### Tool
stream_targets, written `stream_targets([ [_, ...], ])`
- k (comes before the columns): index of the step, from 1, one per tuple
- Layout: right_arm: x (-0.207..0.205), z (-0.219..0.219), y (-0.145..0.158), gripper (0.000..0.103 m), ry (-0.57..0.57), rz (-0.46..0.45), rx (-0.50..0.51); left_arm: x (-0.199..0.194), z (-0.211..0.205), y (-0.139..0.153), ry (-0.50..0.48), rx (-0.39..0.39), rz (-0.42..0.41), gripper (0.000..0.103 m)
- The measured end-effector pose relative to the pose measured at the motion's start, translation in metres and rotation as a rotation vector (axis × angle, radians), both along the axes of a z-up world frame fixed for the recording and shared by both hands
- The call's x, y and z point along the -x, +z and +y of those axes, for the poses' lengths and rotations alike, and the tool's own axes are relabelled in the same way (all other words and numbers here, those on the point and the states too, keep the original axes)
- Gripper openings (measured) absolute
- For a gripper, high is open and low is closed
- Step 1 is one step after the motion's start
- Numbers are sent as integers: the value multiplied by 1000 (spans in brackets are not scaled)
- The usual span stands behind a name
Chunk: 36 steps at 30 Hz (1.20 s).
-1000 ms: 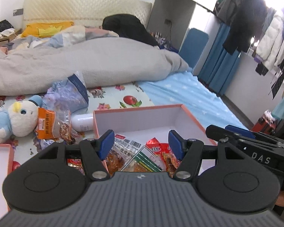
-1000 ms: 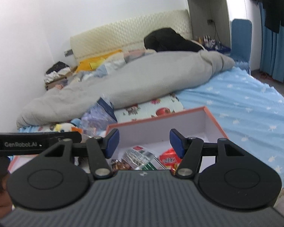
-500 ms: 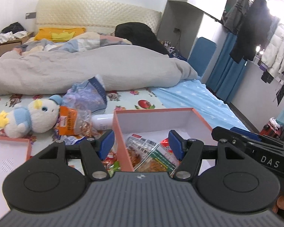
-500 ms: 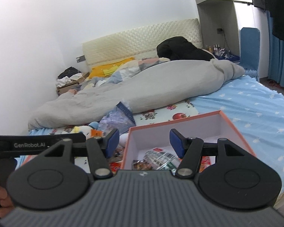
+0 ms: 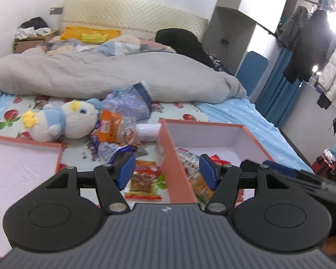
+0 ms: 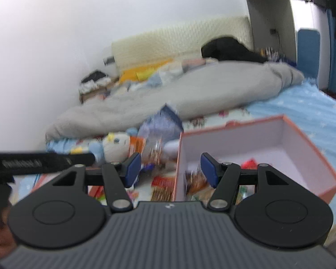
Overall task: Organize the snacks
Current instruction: 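Withdraw both open tools from the box back toward the snack pile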
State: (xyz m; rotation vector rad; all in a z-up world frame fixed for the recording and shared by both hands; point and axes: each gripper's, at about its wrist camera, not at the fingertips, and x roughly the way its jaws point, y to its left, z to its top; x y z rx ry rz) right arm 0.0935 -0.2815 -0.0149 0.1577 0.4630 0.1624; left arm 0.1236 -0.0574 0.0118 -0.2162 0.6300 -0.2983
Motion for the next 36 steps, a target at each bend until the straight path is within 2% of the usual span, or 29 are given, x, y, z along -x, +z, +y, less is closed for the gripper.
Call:
stream_targets([
  [2,4,8,-6,62,1,16,9,6,10,-2,3,21,7,68],
  [7,12,30,-15,62,28,30,33,18,34,-11,31,13,21,68],
  [19,24,56,-37,62,2,65,37,43,75,-31,84,9,64,68],
  [27,33,75,-53,62,0,78,75,43,96,-48,94,30,93,69],
  [30,34,82,-61,62,-12,88,85,41,105,-57,84,32,108,73],
  [36,30,99,-73,62,-24,108,105,32,119,-76,62,26,143,73],
])
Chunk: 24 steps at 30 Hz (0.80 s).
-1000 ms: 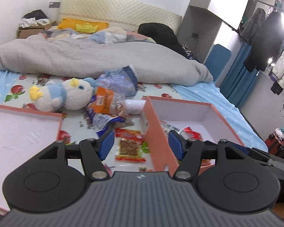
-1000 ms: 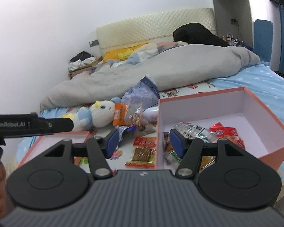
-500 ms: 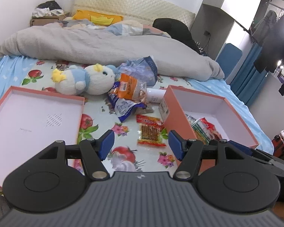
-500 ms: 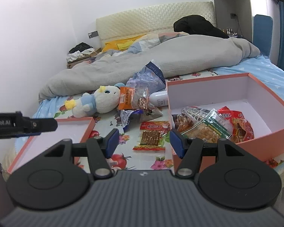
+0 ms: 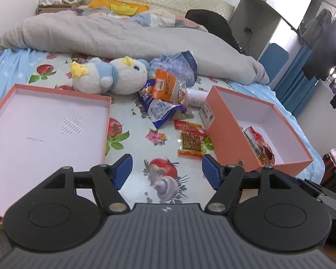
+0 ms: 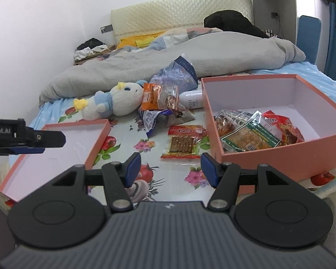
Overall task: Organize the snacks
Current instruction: 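Withdraw both open tools from the box back toward the snack pile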
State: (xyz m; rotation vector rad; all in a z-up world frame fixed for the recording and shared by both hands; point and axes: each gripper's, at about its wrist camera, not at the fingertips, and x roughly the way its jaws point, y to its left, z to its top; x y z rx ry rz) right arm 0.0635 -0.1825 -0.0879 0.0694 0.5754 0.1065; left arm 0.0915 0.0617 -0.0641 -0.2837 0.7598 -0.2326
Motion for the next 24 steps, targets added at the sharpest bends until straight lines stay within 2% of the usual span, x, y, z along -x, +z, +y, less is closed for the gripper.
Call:
stream_targets([
  [12,-17,23,-14,62,15,22,50,-27,17,-26,-2,11,33,73],
  [24,-49,32,-38,61,65,47,114,-79,10,-47,20,21,42,73],
])
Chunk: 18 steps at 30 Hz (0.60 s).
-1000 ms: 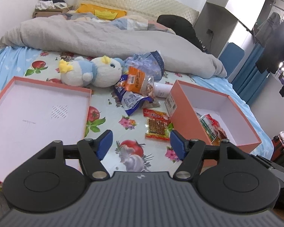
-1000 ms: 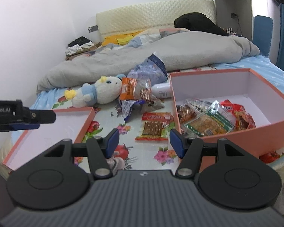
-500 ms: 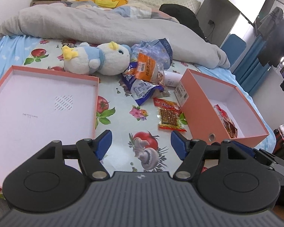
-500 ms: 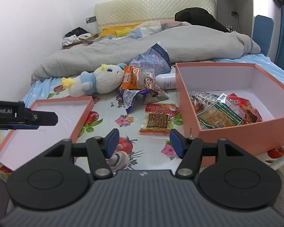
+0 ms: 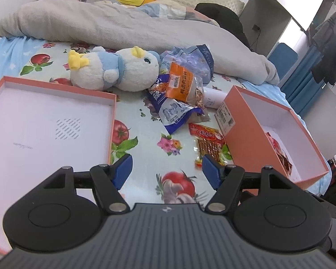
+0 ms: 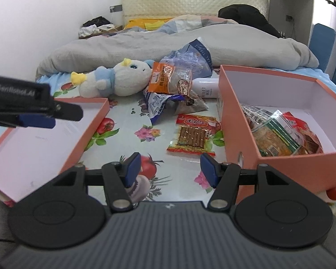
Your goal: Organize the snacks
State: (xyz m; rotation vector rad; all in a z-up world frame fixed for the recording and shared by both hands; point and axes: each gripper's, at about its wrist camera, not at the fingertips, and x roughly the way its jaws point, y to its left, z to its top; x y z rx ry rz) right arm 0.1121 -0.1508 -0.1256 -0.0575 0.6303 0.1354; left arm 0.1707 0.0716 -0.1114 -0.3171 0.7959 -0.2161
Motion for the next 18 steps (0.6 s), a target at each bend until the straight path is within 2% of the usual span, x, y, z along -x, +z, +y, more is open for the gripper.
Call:
stream_targets([
  [9,-41,9,-18,61,5,31,2,-51,-7,-22,3,19,35,76],
  [10,-46,9,-21,61,3,40,4,-58,-7,-25,-4,31,41,76],
  [12,-55,12,-25,61,4,45,28,-71,-7,-32,-16,68,51,84],
  [15,-69,15,-33,61,5,61,49,-91,-7,-42,-19,127,79,85],
  [18,-83,14,-41,61,4,76,60,-110,-11,-49,-15,116,87,85],
])
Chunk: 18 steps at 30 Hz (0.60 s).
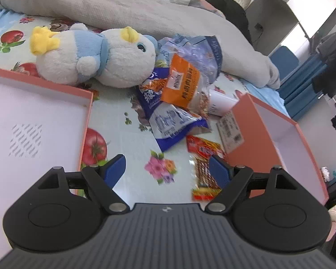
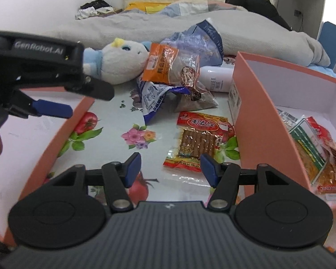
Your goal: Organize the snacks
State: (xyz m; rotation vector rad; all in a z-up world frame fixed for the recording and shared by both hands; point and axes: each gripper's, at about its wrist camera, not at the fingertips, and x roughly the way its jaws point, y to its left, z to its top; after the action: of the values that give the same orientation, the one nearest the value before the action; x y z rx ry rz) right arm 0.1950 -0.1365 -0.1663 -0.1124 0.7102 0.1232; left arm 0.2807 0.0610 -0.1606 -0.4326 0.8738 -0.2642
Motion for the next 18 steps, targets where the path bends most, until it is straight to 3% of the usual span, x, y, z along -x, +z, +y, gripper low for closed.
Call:
stream_targets([
  [4,-17,0,-11,61,2,23,15,-26,-8,-14,-16,-2,28,86],
  [7,-29,4,-20,61,26,49,32,-46,-22,-27,-64,-69,60,87],
  [14,-49,7,-27,61,0,22,72,-83,-48,-47,-126,-144,42,87],
  [18,-60,7,-32,61,-4,36,74,-101,-58,-56,-144,-138,36,92],
])
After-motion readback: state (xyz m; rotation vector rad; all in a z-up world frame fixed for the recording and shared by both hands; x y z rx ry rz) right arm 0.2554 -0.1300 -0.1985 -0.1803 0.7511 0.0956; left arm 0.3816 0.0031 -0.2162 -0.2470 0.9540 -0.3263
